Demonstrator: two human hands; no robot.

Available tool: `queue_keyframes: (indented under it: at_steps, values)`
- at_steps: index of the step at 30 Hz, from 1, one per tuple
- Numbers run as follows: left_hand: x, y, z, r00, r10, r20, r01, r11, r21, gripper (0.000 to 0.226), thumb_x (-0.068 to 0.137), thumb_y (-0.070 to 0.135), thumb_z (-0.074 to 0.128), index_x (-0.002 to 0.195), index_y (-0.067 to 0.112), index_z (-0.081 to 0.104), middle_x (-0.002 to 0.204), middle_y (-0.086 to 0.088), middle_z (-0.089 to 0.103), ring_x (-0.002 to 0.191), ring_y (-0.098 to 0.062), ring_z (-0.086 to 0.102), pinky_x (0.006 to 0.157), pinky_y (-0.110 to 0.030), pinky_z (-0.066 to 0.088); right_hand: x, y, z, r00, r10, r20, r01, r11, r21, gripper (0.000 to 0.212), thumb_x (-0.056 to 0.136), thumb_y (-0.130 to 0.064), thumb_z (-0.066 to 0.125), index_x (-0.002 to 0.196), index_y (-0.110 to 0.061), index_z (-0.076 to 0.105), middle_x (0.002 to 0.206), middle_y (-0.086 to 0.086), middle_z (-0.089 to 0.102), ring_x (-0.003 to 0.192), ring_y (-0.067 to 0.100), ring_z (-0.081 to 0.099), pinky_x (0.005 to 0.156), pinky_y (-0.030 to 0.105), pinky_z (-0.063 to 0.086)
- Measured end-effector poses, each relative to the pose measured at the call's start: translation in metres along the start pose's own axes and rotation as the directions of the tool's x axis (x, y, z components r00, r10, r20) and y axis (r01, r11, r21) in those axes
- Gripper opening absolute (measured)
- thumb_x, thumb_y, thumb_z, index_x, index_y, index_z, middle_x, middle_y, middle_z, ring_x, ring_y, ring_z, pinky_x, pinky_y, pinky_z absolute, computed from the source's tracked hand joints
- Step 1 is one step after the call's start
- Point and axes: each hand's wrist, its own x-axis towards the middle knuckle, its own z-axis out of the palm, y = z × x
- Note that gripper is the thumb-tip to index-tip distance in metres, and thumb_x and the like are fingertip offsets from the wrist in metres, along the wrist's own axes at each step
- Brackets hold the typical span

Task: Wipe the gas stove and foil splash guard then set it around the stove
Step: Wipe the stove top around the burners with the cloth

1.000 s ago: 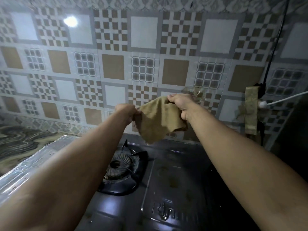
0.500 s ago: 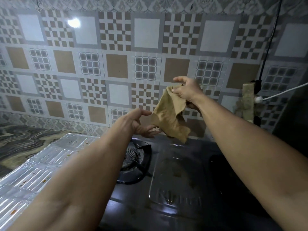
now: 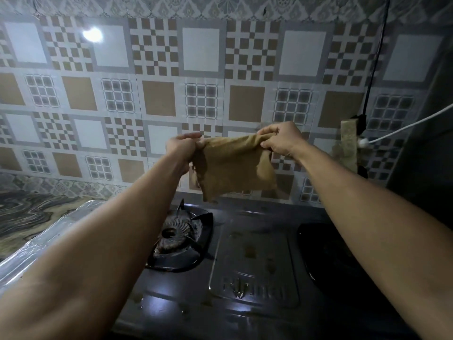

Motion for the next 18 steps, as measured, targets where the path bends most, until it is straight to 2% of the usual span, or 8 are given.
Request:
queue_keyframes:
  at_steps: [3,6,9,11,13,16,18]
  values:
    - [0.006,0.012,-0.006,0.993,0.119,0.017,-0.12,0.976,0.18,0.027,0.087,-0.006,0.061,0.101,0.016,0.069,0.111,-0.001,0.062,0.11,-0.022,0.057,0.096,-0.037,0.052,0.002,0.002,0.002,0.999,0.039,-0.014,-0.039,0.998,0.048,0.026,0.085,-0.006,0.07,0.109,-0.015,0.072,0.102,-0.002,0.065,0.097,0.015,0.057,0.069,0.019,0.048]
    - [0.011,0.019,-0.011,0.967,0.239,0.083,-0.252,0.886,0.389,0.034,0.086,-0.012,0.058,0.112,0.007,0.067,0.117,-0.003,0.06,0.109,-0.02,0.057,0.094,-0.033,0.053,0.006,0.001,0.003,0.998,0.063,0.014,-0.064,0.992,0.107,0.026,0.087,-0.012,0.069,0.113,-0.012,0.07,0.109,0.0,0.065,0.095,0.012,0.054,0.08,0.024,0.045]
    - [0.013,0.021,-0.015,0.94,0.313,0.137,-0.332,0.746,0.578,0.035,0.087,-0.012,0.055,0.117,0.003,0.066,0.114,-0.007,0.063,0.102,-0.023,0.061,0.084,-0.034,0.057,0.009,0.0,0.006,1.0,0.025,0.017,-0.025,1.0,-0.017,0.028,0.087,-0.013,0.07,0.115,-0.008,0.07,0.113,0.002,0.067,0.094,0.012,0.057,0.083,0.024,0.044]
    - [0.014,0.023,-0.016,0.931,0.329,0.159,-0.343,0.639,0.689,0.031,0.088,-0.011,0.053,0.111,0.001,0.07,0.107,-0.012,0.068,0.096,-0.027,0.065,0.081,-0.039,0.059,0.009,0.001,0.008,1.0,-0.01,0.024,0.013,0.99,-0.142,0.029,0.083,-0.014,0.075,0.111,-0.008,0.071,0.109,0.003,0.069,0.092,0.014,0.06,0.078,0.025,0.046]
    - [0.014,0.024,-0.016,0.931,0.328,0.16,-0.333,0.583,0.741,0.029,0.088,-0.01,0.051,0.106,-0.001,0.072,0.1,-0.015,0.069,0.09,-0.029,0.067,0.078,-0.041,0.06,0.01,0.001,0.009,0.999,-0.029,0.044,0.039,0.97,-0.238,0.03,0.078,-0.014,0.079,0.107,-0.01,0.073,0.104,0.002,0.069,0.089,0.015,0.061,0.073,0.025,0.047]
    - [0.015,0.026,-0.017,0.939,0.31,0.152,-0.311,0.568,0.762,0.026,0.088,-0.008,0.05,0.102,-0.004,0.072,0.093,-0.014,0.068,0.089,-0.03,0.066,0.081,-0.042,0.058,0.012,0.0,0.006,0.997,-0.002,0.076,0.024,0.955,-0.297,0.026,0.076,-0.018,0.081,0.1,-0.013,0.074,0.099,0.0,0.069,0.09,0.017,0.062,0.077,0.03,0.05]
    - [0.013,0.028,-0.018,0.958,0.236,0.165,-0.28,0.624,0.73,0.021,0.089,-0.005,0.05,0.092,-0.005,0.071,0.085,-0.011,0.065,0.085,-0.027,0.062,0.081,-0.04,0.056,0.014,-0.001,0.002,0.994,0.045,0.098,-0.02,0.971,-0.237,0.022,0.079,-0.019,0.078,0.098,-0.01,0.073,0.098,0.002,0.067,0.091,0.018,0.06,0.079,0.035,0.051]
